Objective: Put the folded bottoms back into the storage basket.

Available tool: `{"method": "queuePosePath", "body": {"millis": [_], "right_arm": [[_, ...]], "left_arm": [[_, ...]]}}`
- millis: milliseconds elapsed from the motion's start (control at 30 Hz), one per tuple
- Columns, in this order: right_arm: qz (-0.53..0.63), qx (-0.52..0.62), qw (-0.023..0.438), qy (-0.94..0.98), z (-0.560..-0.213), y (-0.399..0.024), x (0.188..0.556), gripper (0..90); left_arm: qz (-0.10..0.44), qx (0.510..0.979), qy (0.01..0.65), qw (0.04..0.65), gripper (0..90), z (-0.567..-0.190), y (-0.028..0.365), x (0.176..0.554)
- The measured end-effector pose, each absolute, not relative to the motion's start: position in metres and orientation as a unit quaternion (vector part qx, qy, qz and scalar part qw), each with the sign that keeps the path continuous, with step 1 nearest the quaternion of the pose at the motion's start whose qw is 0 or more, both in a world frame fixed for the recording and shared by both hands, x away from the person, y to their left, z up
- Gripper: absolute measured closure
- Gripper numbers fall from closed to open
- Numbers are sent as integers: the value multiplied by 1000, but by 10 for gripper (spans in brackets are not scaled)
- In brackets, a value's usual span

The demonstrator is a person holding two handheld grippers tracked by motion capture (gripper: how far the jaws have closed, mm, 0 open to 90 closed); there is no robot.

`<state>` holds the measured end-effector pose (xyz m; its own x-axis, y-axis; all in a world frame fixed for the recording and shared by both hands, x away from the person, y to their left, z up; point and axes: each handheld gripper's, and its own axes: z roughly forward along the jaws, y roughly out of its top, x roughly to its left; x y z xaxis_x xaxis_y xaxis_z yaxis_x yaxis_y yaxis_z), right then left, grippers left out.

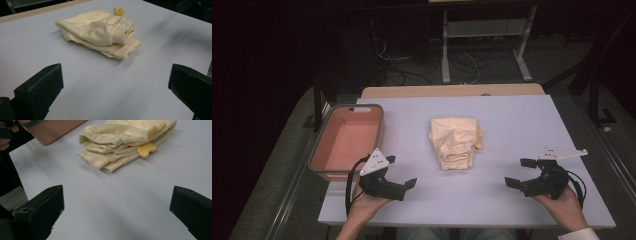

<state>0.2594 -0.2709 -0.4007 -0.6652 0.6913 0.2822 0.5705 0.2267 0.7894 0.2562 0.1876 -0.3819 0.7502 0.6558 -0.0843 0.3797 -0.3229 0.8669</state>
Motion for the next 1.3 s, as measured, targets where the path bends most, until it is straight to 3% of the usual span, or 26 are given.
{"method": "queuePosePath", "body": {"millis": [1300], "right_arm": [[466,388,55,793,-366,-259,296,0]], "left_arm": [[126,807,313,485,0,-345,177,287]]}}
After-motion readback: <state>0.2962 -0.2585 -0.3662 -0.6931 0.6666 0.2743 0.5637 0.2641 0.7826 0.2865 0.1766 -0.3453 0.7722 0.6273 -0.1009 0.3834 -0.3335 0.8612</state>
